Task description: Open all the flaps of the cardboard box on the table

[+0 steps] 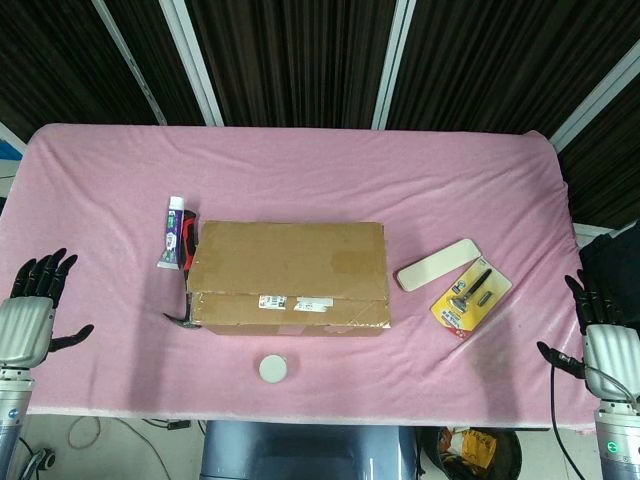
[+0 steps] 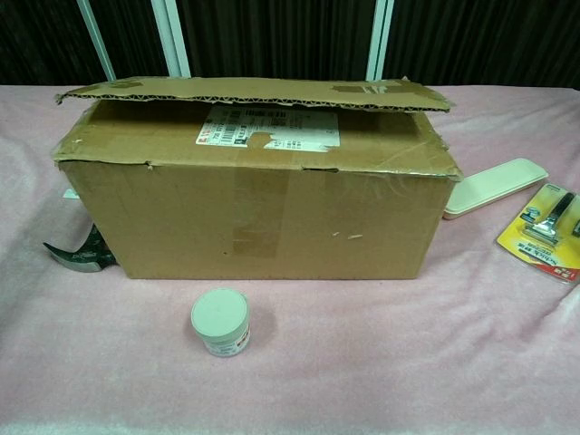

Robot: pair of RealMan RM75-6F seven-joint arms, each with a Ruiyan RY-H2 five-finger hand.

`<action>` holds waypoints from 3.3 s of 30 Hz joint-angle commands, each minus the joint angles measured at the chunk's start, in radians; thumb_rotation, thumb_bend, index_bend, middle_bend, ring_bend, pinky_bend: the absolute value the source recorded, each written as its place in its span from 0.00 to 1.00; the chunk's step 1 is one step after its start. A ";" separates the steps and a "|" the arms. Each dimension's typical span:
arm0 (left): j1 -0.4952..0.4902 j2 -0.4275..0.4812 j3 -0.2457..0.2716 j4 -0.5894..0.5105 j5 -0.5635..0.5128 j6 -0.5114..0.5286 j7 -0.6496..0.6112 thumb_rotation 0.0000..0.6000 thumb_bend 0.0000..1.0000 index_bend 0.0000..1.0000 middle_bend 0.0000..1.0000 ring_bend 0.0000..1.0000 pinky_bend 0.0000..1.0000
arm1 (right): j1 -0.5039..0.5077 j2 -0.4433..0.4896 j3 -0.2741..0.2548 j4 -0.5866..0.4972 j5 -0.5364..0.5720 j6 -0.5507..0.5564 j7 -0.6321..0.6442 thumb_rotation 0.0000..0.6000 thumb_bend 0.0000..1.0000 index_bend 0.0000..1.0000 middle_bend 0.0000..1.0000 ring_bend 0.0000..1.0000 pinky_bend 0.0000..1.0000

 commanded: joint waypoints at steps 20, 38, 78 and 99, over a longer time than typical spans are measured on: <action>-0.074 0.045 -0.048 -0.154 0.062 -0.018 0.090 1.00 0.13 0.00 0.00 0.00 0.00 | 0.010 -0.006 0.013 -0.001 0.039 -0.033 0.008 1.00 0.23 0.00 0.00 0.00 0.22; -0.327 -0.018 -0.162 -0.383 -0.126 -0.291 0.356 1.00 0.17 0.00 0.00 0.00 0.00 | 0.013 -0.003 0.027 -0.018 0.085 -0.059 0.018 1.00 0.23 0.00 0.00 0.00 0.22; -0.837 -0.229 -0.479 0.249 -0.490 -0.479 0.522 1.00 0.27 0.00 0.00 0.00 0.00 | 0.018 0.012 0.056 -0.057 0.176 -0.116 0.065 1.00 0.23 0.00 0.00 0.00 0.22; -0.412 0.050 -0.220 -0.117 -0.327 -0.219 0.198 1.00 0.15 0.00 0.00 0.00 0.00 | 0.037 0.042 0.071 -0.100 0.188 -0.128 -0.014 1.00 0.23 0.00 0.00 0.00 0.22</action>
